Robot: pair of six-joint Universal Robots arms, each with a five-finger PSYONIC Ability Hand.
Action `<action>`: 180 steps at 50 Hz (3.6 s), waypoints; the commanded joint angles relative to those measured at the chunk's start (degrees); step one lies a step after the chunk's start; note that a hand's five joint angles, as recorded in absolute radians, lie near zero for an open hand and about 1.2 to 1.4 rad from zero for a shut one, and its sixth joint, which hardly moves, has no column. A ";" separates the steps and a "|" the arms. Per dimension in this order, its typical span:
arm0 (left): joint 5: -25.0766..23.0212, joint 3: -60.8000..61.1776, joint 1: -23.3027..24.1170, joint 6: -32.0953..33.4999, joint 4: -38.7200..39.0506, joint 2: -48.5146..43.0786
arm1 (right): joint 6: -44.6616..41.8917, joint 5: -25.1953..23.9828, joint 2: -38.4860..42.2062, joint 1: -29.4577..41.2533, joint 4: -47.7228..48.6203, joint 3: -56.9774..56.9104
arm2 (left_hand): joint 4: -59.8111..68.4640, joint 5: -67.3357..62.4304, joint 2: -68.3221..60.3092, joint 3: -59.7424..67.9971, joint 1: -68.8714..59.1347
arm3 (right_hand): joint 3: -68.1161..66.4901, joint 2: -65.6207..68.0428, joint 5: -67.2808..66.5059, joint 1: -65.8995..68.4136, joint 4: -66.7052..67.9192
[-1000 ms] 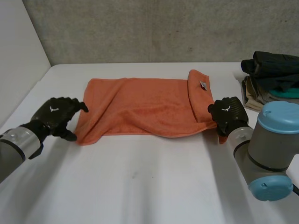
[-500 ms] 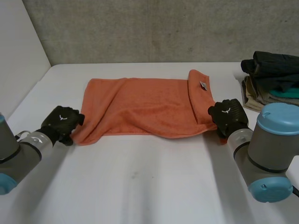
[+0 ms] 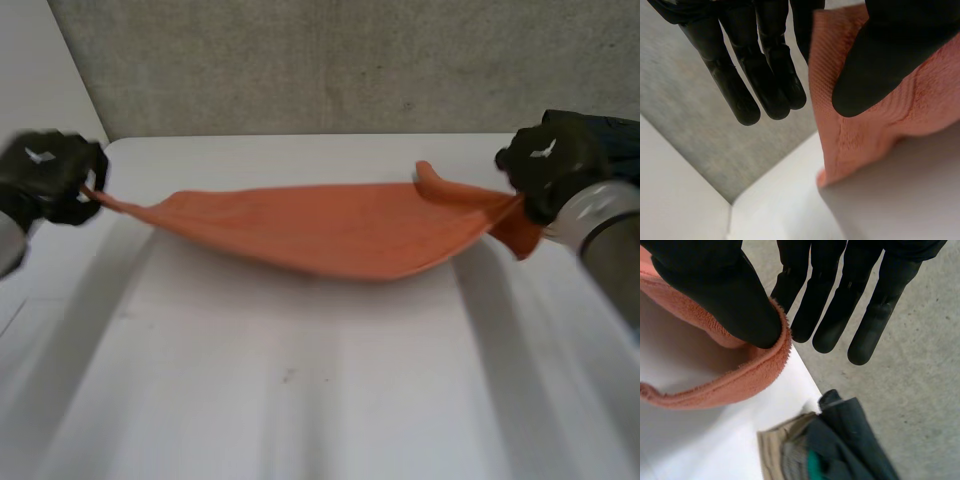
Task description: Fold the laundry.
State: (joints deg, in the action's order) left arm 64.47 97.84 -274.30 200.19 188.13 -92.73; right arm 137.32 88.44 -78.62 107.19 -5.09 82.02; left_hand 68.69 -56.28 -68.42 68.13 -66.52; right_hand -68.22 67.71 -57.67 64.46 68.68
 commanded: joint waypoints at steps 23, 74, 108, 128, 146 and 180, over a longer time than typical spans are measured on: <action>8.39 -41.81 8.17 11.05 -16.18 -29.26 | -9.35 6.22 27.56 -0.41 1.02 -32.18 | 11.31 -13.72 -11.58 11.87 -13.48 | -11.78 12.29 -12.33 15.54 11.32; 5.05 -8.90 -1.67 -12.37 17.71 -25.14 | 40.39 -3.80 33.18 -6.82 10.38 -12.58 | 11.31 -13.72 -11.58 11.87 -13.48 | 35.16 -34.65 34.61 -31.41 -35.62; 2.50 -5.56 -3.08 -13.25 14.10 -20.21 | 39.61 -7.05 37.48 -7.44 10.36 -15.39 | 11.31 -13.72 -11.58 11.87 -13.48 | 28.78 -28.27 28.23 -25.02 -29.24; 2.16 -6.18 -4.57 -12.29 -3.02 -14.33 | 29.70 -4.85 27.22 -6.38 8.70 -11.28 | 11.31 -13.72 -11.58 11.87 -13.48 | -11.78 12.29 -12.33 15.54 11.32; -8.39 3.94 -14.16 38.43 -48.48 -6.59 | -20.08 -5.47 8.04 -10.87 -11.54 12.91 | 11.31 -13.72 -11.58 11.87 -13.48 | -11.78 12.29 -12.33 15.54 11.32; 14.29 -43.97 1.67 -21.16 16.22 -24.26 | 8.05 -3.01 21.49 -0.76 49.66 -24.80 | 11.31 -13.72 -11.58 11.87 -13.48 | -11.78 12.29 -12.33 15.54 11.32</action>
State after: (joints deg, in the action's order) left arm 80.04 51.99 -272.43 180.29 209.23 -116.43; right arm 142.26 87.12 -58.38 106.72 49.36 56.25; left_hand 68.96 -56.90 -68.65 68.31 -66.52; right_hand -68.23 67.82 -57.58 65.01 68.68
